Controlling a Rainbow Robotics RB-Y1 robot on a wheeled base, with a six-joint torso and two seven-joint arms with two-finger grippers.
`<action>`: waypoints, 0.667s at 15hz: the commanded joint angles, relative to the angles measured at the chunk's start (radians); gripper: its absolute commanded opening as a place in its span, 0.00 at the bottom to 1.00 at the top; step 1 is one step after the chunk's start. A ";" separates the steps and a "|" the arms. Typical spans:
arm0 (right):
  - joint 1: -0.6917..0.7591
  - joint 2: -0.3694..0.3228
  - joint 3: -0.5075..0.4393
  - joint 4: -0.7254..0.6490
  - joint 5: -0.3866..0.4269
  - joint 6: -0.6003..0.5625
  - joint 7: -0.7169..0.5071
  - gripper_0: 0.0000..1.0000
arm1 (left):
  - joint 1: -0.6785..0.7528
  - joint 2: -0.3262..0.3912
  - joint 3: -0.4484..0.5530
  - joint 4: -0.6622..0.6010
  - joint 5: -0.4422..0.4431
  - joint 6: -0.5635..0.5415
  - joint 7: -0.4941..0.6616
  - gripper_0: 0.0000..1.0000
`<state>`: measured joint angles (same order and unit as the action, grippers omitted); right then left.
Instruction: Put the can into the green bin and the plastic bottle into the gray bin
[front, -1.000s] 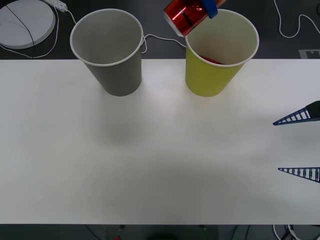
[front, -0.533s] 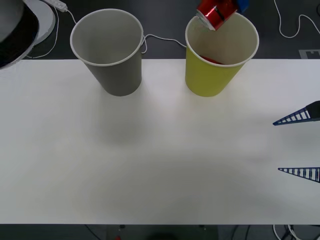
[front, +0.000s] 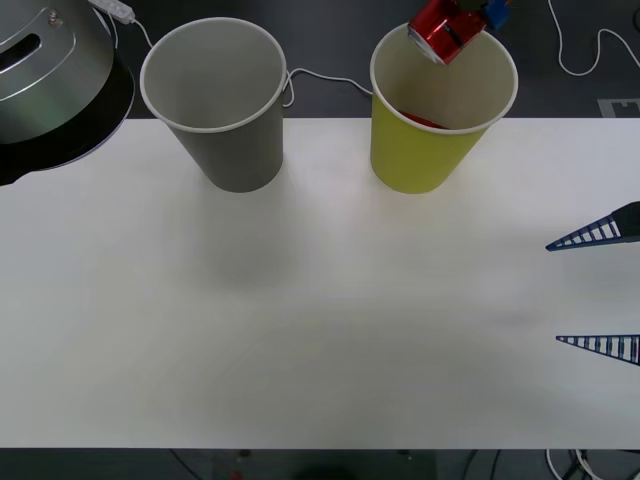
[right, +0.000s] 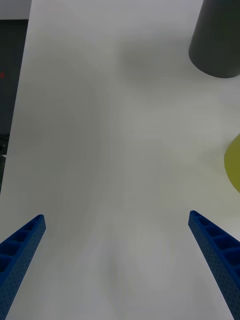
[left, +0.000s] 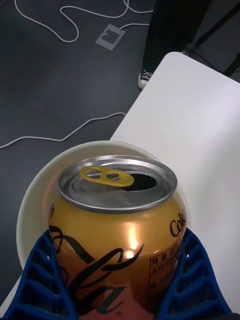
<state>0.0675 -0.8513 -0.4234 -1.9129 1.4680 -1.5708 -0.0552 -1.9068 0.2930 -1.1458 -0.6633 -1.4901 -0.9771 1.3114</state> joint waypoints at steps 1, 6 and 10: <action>0.000 0.000 0.000 0.000 0.000 0.000 0.000 1.00 | 0.002 0.000 0.000 0.010 0.007 0.008 -0.011 0.48; 0.000 0.000 0.000 0.000 0.000 0.000 0.000 1.00 | 0.000 0.005 0.000 0.016 0.045 0.009 -0.023 1.00; 0.000 0.000 0.000 0.000 0.000 0.000 0.000 1.00 | 0.002 0.060 0.003 0.008 0.157 -0.046 -0.101 1.00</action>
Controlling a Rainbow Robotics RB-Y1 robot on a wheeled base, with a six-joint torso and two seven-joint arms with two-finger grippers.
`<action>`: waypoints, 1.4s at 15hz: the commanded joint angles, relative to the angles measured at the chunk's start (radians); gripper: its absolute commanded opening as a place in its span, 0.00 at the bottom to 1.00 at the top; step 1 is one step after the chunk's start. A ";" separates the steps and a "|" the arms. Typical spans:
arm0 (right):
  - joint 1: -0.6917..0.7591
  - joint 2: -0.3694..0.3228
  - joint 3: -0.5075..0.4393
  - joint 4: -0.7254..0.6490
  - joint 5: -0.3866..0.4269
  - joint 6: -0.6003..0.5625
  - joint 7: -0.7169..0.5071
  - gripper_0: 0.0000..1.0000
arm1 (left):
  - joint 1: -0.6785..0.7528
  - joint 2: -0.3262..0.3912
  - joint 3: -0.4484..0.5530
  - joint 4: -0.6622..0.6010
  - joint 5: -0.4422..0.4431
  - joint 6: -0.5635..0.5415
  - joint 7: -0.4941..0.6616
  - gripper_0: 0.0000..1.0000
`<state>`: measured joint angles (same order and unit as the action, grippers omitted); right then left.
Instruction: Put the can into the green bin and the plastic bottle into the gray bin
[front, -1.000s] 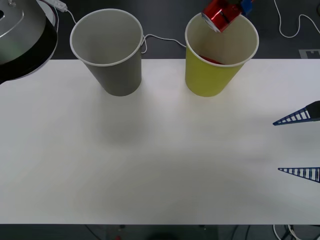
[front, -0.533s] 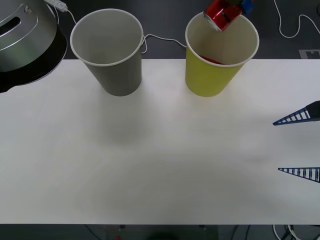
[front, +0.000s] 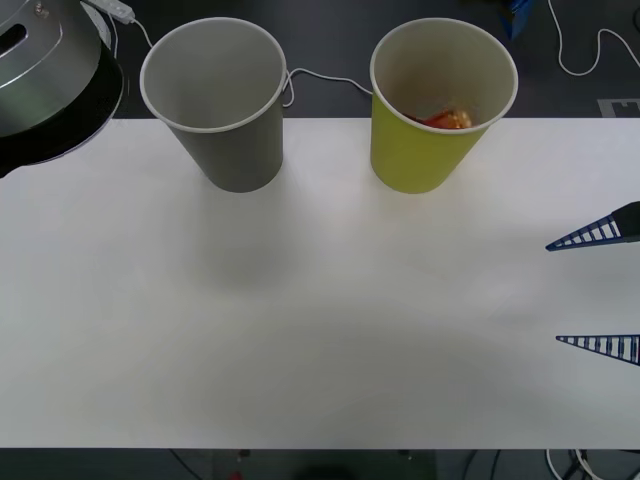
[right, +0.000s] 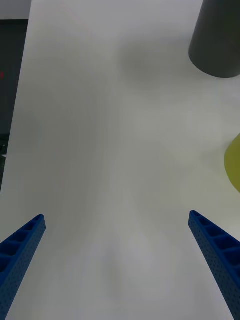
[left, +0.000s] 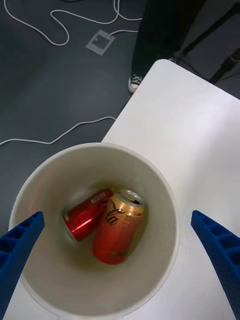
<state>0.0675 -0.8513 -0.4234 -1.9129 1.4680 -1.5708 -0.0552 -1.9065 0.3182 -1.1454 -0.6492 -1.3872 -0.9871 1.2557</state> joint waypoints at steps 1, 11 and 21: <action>0.000 0.000 0.000 0.000 0.000 0.000 0.000 1.00 | 0.003 0.062 0.001 -0.013 0.080 -0.058 -0.079 1.00; 0.000 0.000 0.000 0.000 0.000 0.000 0.000 1.00 | 0.268 0.495 0.234 -0.454 0.059 -0.242 -0.150 1.00; 0.000 0.000 0.000 0.000 0.000 0.000 0.000 1.00 | 0.939 0.768 0.874 -1.119 -0.104 -0.426 -0.191 1.00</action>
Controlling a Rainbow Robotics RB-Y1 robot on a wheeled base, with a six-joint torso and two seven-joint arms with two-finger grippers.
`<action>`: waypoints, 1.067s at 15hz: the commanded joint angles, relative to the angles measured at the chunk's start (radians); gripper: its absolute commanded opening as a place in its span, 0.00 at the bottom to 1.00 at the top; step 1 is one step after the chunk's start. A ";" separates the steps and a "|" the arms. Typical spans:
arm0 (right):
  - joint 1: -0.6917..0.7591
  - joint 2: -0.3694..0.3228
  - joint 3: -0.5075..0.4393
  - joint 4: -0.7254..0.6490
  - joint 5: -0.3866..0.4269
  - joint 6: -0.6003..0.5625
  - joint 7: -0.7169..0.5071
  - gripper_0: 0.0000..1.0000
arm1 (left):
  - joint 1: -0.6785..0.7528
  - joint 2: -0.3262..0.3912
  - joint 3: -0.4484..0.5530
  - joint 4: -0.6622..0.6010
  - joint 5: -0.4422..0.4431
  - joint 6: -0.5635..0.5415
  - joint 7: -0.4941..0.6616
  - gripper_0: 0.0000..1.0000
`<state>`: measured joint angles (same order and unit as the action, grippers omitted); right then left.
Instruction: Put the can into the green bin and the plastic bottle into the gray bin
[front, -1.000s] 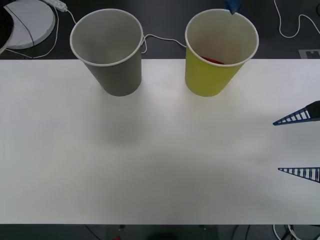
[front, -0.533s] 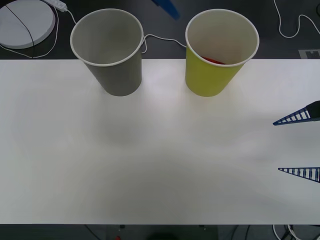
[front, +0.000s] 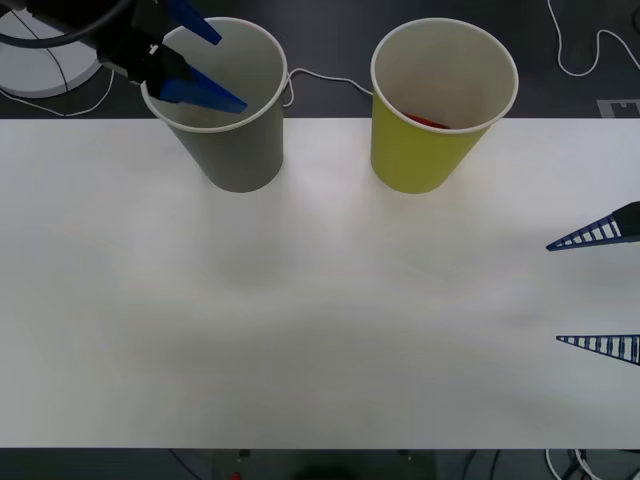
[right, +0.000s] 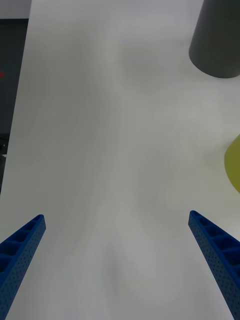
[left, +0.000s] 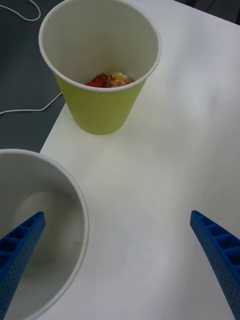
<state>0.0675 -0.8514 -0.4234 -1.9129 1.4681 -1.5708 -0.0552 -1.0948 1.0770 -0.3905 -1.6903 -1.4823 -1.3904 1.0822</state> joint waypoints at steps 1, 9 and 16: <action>0.000 0.000 0.000 0.000 0.000 0.000 0.000 1.00 | 0.202 0.017 0.176 -0.126 -0.013 -0.024 -0.051 1.00; 0.000 0.000 0.000 0.000 0.000 0.000 0.000 1.00 | 0.538 0.027 0.404 -0.278 -0.033 -0.064 -0.312 1.00; 0.000 0.000 0.000 0.000 0.000 0.000 0.000 1.00 | 0.751 0.026 0.502 -0.285 -0.009 -0.065 -0.605 1.00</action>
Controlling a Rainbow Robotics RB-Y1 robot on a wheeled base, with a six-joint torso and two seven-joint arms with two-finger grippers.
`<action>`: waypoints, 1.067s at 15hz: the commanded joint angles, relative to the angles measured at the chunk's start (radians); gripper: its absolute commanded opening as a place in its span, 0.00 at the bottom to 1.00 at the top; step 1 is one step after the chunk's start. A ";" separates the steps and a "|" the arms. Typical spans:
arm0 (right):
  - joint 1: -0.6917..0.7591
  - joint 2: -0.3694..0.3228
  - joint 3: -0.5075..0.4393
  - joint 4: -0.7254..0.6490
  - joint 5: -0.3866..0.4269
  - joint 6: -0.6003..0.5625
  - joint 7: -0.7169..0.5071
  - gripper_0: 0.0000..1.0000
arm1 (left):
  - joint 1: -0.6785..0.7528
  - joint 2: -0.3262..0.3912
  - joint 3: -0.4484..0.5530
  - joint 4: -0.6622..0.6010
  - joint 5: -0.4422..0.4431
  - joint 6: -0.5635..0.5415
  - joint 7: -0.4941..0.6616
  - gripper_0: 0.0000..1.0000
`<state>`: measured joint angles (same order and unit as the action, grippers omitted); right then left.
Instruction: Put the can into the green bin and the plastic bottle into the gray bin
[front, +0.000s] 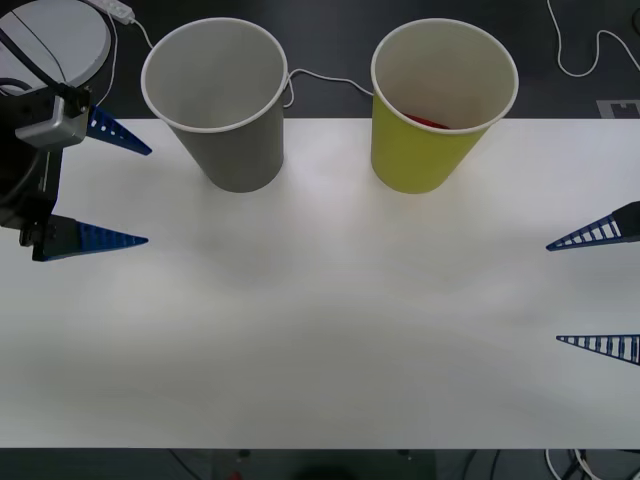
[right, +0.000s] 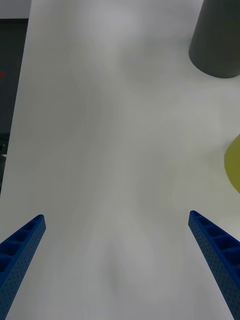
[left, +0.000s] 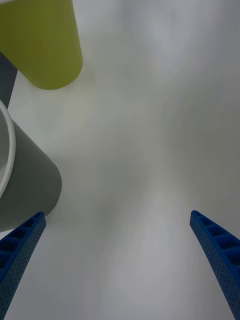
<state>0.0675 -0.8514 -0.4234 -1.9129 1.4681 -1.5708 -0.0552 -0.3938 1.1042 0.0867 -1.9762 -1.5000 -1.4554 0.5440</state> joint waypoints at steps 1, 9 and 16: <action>0.000 0.000 0.000 0.000 0.000 0.000 0.000 1.00 | 0.087 -0.006 0.045 0.002 0.020 0.000 -0.111 1.00; 0.000 0.000 0.000 0.000 0.000 0.000 0.000 1.00 | 0.202 -0.044 0.085 0.168 0.098 -0.033 -0.404 1.00; 0.000 0.000 0.000 0.000 0.000 0.000 0.000 1.00 | 0.204 -0.061 0.082 0.186 0.075 -0.029 -0.411 1.00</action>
<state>0.0675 -0.8514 -0.4234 -1.9129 1.4681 -1.5708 -0.0552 -0.1901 1.0432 0.1702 -1.7880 -1.4237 -1.4856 0.1322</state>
